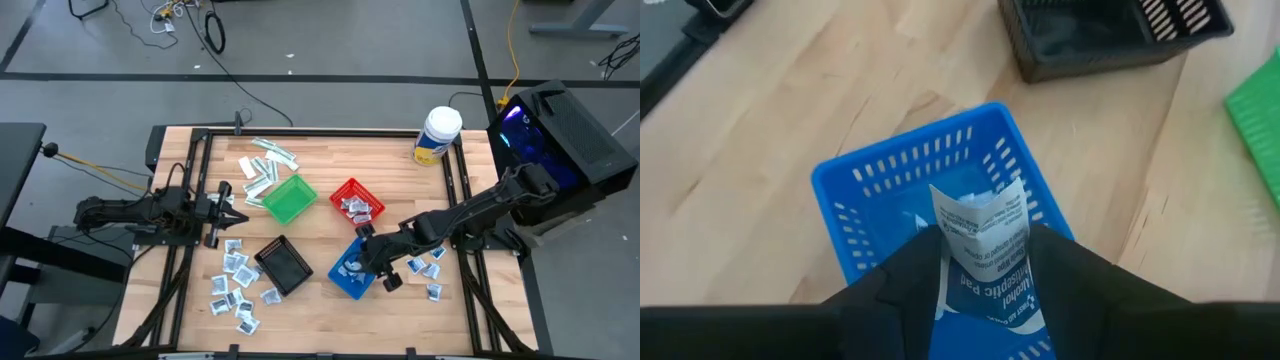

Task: Pick & Place First Aid Supplies
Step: Put the blue alcohol pad into the blue bin

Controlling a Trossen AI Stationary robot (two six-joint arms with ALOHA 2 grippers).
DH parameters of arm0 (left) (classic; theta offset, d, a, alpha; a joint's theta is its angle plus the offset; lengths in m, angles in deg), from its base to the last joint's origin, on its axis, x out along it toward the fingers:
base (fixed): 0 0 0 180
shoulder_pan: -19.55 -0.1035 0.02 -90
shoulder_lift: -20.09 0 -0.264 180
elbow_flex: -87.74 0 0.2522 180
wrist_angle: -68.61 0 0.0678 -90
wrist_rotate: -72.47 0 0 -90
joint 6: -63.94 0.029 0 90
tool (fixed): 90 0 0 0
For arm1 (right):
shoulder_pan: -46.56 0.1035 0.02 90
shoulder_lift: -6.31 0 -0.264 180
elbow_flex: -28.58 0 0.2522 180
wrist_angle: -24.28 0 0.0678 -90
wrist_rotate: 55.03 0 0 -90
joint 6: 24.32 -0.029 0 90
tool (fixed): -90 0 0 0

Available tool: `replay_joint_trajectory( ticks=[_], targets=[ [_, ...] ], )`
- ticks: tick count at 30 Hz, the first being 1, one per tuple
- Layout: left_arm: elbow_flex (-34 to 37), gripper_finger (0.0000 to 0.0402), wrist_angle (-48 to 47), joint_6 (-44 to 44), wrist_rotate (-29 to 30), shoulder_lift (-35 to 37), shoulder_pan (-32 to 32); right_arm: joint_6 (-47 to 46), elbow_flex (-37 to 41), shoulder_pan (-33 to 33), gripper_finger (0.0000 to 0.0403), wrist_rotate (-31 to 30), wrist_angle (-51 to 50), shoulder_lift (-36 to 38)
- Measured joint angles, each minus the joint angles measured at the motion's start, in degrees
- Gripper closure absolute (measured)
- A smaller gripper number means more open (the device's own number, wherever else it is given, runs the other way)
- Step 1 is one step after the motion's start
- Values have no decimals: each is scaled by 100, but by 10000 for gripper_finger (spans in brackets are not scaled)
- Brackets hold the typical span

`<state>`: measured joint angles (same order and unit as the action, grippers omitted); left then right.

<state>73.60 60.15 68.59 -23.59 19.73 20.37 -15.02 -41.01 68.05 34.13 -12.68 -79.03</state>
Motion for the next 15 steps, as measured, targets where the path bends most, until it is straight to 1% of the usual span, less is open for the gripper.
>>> replay_joint_trajectory(
  ticks=[7,15],
  targets=[
    [-1,376,0,0,0,1,0,8,367,-63,248,-12,297,0],
    [-1,376,-1,1,0,0,-1,20,415,-140,248,-17,332,0]
  ],
)
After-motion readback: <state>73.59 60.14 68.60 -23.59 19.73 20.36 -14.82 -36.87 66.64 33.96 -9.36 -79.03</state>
